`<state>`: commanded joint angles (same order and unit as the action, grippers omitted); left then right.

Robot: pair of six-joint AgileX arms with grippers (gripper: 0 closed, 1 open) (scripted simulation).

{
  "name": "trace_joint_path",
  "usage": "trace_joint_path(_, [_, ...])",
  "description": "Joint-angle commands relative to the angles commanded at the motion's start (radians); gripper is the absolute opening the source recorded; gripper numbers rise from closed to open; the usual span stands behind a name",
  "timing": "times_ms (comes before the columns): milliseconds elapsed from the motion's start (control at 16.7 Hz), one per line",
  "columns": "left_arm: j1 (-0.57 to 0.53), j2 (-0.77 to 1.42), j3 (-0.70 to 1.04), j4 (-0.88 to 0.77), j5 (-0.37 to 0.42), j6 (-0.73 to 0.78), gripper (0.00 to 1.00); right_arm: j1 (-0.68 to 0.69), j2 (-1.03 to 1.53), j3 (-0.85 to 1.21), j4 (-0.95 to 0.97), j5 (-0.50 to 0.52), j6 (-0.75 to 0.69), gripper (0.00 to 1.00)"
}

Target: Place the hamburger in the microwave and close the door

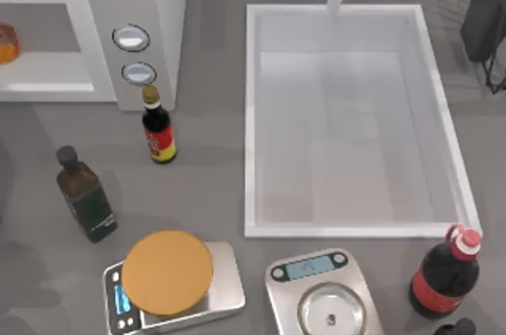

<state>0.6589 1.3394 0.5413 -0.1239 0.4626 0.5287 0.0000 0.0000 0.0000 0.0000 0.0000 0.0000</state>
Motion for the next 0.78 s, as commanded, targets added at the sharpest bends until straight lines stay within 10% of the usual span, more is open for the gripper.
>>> trace_joint_path(780, [-0.163, -0.137, -0.112, 0.033, -0.102, -0.125, 0.00, 0.000, 0.000, 0.000, 0.000, 0.000, 0.000, 1.00])
